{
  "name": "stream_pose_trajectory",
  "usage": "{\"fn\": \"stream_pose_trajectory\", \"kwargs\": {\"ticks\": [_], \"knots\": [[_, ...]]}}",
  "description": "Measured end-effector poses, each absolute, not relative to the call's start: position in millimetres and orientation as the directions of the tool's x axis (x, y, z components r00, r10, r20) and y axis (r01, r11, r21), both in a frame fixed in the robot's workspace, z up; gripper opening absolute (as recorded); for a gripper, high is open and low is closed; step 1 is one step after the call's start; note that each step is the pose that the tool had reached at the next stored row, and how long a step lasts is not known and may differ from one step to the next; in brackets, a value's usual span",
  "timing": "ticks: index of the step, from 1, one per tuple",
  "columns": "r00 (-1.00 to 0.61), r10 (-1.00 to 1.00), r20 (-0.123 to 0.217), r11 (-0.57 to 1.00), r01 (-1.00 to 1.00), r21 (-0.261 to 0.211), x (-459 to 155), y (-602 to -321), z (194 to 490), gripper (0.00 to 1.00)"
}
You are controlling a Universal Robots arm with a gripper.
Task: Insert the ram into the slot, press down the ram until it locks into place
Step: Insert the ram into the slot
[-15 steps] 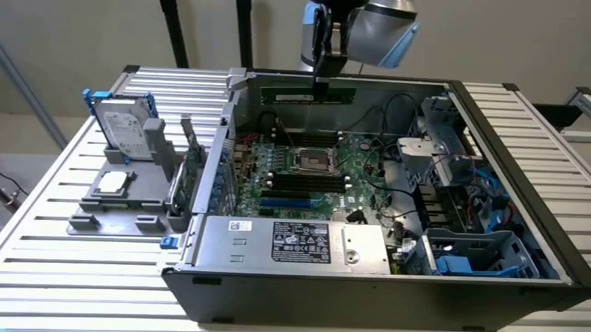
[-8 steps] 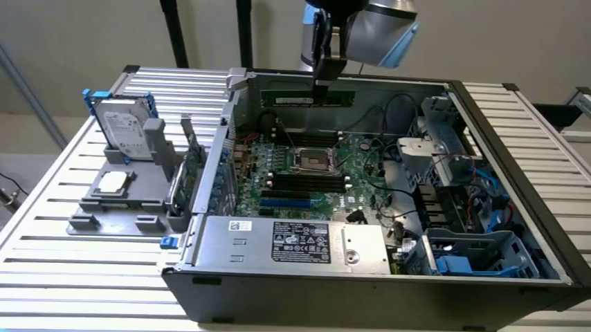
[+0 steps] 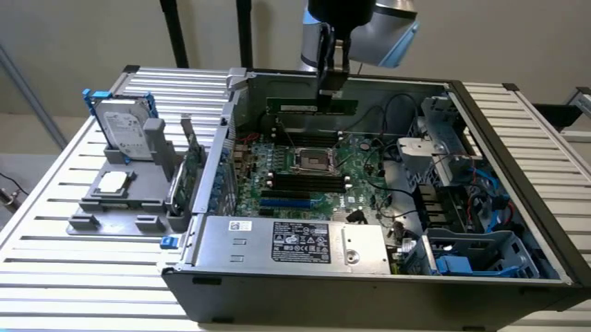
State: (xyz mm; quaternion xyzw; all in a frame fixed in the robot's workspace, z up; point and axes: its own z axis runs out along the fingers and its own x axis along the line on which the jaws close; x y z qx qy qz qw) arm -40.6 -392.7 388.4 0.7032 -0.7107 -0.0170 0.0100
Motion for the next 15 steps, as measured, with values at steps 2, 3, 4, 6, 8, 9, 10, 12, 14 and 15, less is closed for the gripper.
{"fn": "stream_pose_trajectory", "kwargs": {"ticks": [2,3,4,6,8,9,10,12,14,15], "knots": [[-0.023,-1.000,-0.010,0.022,-0.999,0.039,-40,-393,385,0.13],[-0.027,-1.000,-0.010,0.027,-0.999,0.040,-40,-393,383,0.13],[-0.030,-0.999,-0.010,0.030,-0.999,0.041,-39,-393,381,0.13],[-0.033,-0.999,-0.010,0.033,-0.999,0.041,-37,-393,378,0.13],[-0.034,-0.999,-0.010,0.034,-0.999,0.042,-36,-393,374,0.13],[-0.035,-0.999,-0.010,0.034,-0.999,0.042,-35,-393,372,0.13],[-0.035,-0.999,-0.010,0.035,-0.999,0.042,-34,-393,370,0.13],[-0.036,-0.999,-0.010,0.036,-0.998,0.043,-32,-393,367,0.13],[-0.038,-0.999,-0.010,0.037,-0.998,0.043,-31,-393,363,0.13],[-0.038,-0.999,-0.010,0.038,-0.998,0.043,-31,-393,361,0.13]]}}
